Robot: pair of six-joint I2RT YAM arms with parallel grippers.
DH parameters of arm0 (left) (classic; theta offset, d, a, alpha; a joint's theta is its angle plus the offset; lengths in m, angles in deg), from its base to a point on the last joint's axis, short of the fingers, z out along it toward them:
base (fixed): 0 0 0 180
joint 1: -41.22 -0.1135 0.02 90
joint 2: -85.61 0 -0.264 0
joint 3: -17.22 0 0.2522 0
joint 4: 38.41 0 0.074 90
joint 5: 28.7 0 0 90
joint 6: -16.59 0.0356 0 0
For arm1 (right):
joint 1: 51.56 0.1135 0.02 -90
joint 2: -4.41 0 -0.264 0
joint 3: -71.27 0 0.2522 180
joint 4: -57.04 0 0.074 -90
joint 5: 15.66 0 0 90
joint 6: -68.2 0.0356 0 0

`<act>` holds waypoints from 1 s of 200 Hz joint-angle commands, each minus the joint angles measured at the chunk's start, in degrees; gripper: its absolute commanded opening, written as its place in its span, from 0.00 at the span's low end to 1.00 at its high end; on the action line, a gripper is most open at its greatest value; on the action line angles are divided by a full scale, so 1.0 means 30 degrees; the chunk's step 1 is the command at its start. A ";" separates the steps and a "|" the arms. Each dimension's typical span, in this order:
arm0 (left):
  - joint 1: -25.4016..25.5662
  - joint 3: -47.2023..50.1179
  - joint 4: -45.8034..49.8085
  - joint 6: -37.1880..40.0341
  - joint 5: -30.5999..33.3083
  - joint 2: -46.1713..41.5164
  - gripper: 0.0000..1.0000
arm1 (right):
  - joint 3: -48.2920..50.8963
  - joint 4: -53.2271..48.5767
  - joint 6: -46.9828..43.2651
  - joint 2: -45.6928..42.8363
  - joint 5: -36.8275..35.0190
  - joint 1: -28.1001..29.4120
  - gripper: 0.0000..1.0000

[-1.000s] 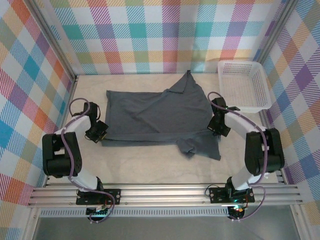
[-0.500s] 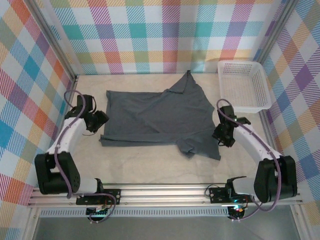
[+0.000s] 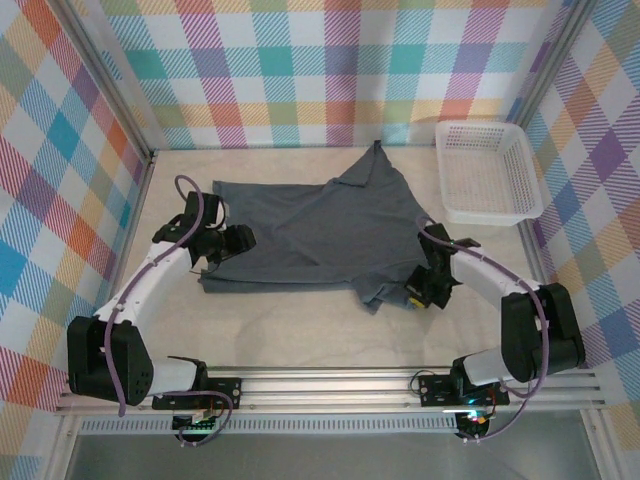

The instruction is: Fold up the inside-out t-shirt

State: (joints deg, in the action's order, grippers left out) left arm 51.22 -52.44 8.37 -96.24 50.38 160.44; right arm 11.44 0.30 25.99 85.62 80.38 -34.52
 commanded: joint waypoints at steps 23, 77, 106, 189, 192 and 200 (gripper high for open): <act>0.0131 0.0832 -0.0960 -0.0395 0.0122 0.0508 0.56 | -0.7202 0.2421 0.2469 0.3977 0.5557 0.1092 0.00; 0.0131 -0.0174 0.0063 -0.1211 0.0968 0.1562 0.56 | -1.9950 -0.2102 0.0926 1.3214 0.0131 -0.2024 0.15; 0.0127 -0.0573 0.0271 -0.1417 0.1574 0.1713 0.56 | -1.9761 -0.3629 -0.0860 1.2956 -0.2013 -0.2273 0.32; -0.0351 -0.6666 0.1144 -0.3597 0.3934 1.1201 0.00 | -0.7993 0.0577 -0.1625 0.7207 -0.3812 -0.2310 0.00; -0.0412 -0.6861 0.1196 -0.3635 0.3826 1.1608 0.00 | -0.7892 0.0567 -0.1632 0.7277 -0.3858 -0.2310 0.00; -0.0578 -0.7292 0.1420 -0.3928 0.3662 1.2553 0.00 | -0.7672 0.0477 -0.1499 0.7448 -0.3862 -0.2310 0.00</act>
State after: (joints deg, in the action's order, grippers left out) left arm 50.78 -70.43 10.80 -105.59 61.24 190.85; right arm -13.39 1.28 22.71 105.62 71.68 -41.37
